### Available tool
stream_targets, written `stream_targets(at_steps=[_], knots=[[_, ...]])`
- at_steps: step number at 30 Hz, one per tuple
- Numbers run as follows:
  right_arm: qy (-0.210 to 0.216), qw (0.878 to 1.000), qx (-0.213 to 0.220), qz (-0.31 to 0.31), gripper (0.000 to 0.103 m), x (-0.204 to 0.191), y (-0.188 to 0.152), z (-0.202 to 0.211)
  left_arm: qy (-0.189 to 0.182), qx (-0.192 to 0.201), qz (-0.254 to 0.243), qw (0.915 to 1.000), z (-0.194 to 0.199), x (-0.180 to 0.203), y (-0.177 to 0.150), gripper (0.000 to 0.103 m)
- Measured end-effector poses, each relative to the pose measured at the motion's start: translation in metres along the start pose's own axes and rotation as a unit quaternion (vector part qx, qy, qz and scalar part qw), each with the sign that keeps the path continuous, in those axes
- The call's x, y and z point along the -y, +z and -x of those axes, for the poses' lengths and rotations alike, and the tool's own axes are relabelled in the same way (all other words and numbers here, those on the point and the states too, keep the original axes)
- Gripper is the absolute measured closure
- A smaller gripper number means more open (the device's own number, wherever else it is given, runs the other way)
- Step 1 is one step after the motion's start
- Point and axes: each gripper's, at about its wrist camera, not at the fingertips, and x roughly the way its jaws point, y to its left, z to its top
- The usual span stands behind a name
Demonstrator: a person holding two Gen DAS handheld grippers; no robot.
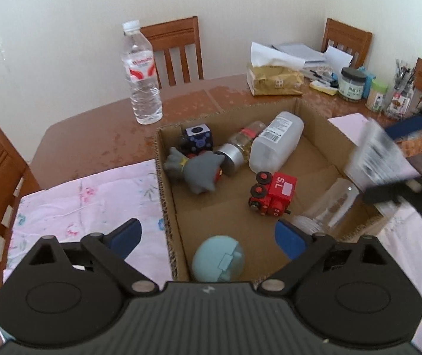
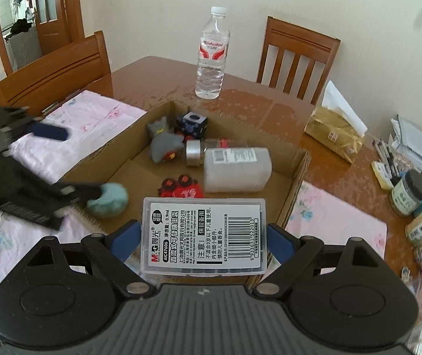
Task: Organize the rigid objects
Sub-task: 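Lower the light-blue case and packaged card into the box and open both tools, then withdraw both tools from the box toward the black case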
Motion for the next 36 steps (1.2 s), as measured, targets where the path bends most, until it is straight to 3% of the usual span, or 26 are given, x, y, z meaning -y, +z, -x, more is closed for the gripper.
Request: stream_targets(at_steps=[7, 9, 16, 28, 36], knots=[[-0.01, 1.0, 0.004, -0.006, 0.009, 0.019, 0.027, -0.028, 0.016, 0.004, 0.01, 0.9998, 0.025, -0.005, -0.015, 0.007], [-0.012, 1.0, 0.007, -0.01, 0.0, 0.022, 0.032, -0.033, 0.021, 0.0, 0.015, 0.9997, 0.028, -0.006, -0.018, 0.007], [-0.013, 1.0, 0.016, -0.023, 0.0, 0.019, 0.032, -0.027, 0.034, -0.01, 0.03, 0.9989, 0.034, -0.011, -0.025, 0.007], [-0.051, 0.995, 0.015, -0.087, 0.0, 0.005, -0.014, 0.003, 0.033, -0.013, 0.031, 0.9989, 0.054, -0.004, -0.045, 0.006], [-0.129, 0.984, -0.014, -0.119, 0.0, -0.006, -0.063, -0.005, 0.014, -0.013, 0.025, 0.9995, 0.059, -0.011, -0.064, 0.006]])
